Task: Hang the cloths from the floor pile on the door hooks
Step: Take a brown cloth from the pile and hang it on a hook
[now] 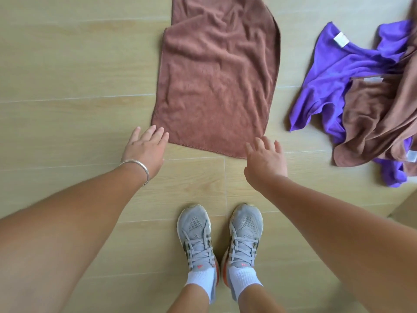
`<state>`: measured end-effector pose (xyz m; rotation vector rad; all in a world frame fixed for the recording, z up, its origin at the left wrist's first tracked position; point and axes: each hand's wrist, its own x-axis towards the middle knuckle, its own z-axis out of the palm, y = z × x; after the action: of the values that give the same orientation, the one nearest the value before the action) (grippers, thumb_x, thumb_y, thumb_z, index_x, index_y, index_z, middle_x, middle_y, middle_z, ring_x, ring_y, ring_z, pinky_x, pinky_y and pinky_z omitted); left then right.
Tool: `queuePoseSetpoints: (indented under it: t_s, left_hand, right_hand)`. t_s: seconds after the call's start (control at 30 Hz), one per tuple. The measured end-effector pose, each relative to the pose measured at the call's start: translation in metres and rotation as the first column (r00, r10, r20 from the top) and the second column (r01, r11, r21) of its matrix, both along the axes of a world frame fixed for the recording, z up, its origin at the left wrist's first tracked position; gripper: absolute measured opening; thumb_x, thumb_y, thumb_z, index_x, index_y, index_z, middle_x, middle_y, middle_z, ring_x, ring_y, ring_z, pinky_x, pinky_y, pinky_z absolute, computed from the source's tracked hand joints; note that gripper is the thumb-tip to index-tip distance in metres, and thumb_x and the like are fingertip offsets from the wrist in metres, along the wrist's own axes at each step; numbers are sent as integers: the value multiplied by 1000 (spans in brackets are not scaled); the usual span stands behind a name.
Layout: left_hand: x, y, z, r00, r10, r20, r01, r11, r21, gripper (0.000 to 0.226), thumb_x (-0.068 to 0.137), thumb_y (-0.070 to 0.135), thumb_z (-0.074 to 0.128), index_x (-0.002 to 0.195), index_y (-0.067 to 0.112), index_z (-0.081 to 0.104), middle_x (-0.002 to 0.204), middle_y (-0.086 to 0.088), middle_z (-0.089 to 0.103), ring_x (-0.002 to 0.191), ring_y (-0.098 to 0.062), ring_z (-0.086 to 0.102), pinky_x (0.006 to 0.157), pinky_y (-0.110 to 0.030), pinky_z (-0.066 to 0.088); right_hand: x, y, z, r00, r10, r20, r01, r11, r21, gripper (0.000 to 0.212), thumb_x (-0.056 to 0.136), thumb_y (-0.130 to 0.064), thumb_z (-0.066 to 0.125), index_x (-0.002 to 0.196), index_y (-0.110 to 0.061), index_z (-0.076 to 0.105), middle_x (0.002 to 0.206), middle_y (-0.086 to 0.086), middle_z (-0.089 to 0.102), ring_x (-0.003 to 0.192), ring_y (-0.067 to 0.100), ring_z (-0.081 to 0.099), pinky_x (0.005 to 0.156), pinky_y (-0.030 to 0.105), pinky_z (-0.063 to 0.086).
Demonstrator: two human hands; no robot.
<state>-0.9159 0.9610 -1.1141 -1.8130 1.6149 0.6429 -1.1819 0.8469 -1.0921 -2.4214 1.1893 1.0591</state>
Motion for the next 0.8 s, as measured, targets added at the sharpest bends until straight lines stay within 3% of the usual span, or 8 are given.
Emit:
queuePoseSetpoints:
  t_s: [0.17,0.27,0.4,0.53,0.7,0.8]
  left_hand:
    - [6,-2,-44,1000,-7,31,8,1000,-21,66,97,37,40,152,17,10,160,1,9,147,-16,5,118,-44,7]
    - [7,2,-64,1000,8,13,-6,996,-89,67,96,37,42,152,15,12,160,-1,11,146,-17,9,117,-42,9]
    - [2,12,-74,992,93,-85,-110,968,-228,61,93,27,53,147,10,31,156,-8,26,140,-23,30,115,-43,19]
    - [-6,16,-76,982,64,-175,-138,883,-449,45,77,5,69,121,4,62,129,-14,60,108,-32,61,85,-46,43]
    - [-20,13,-68,985,102,-141,-149,909,-389,34,76,-8,60,105,9,64,97,-12,61,75,-32,61,69,-43,39]
    - [-23,16,-57,988,91,-124,-129,929,-347,32,76,-8,57,99,12,64,86,-9,60,75,-31,58,69,-42,37]
  right_hand:
    - [-9,10,-48,996,58,-60,-58,998,2,69,91,-25,42,151,-14,12,158,8,14,147,27,3,117,51,11]
    - [-17,10,-71,994,67,-83,-68,998,-14,68,93,-26,37,152,-9,8,159,10,9,147,28,2,117,52,10]
    - [-22,14,-85,997,48,-63,-50,998,-43,66,92,-27,36,150,-4,13,156,14,15,145,29,11,116,50,15]
    - [-23,16,-91,1000,21,3,-20,995,-94,57,91,-25,37,143,-4,27,147,14,29,136,30,27,113,48,22]
    - [-23,9,-90,993,9,115,8,989,-150,35,89,-12,29,120,-10,45,121,10,46,110,28,45,99,43,35]
    - [-24,0,-80,989,9,148,9,993,-119,34,86,-10,29,109,-15,54,110,5,53,106,27,49,100,41,34]
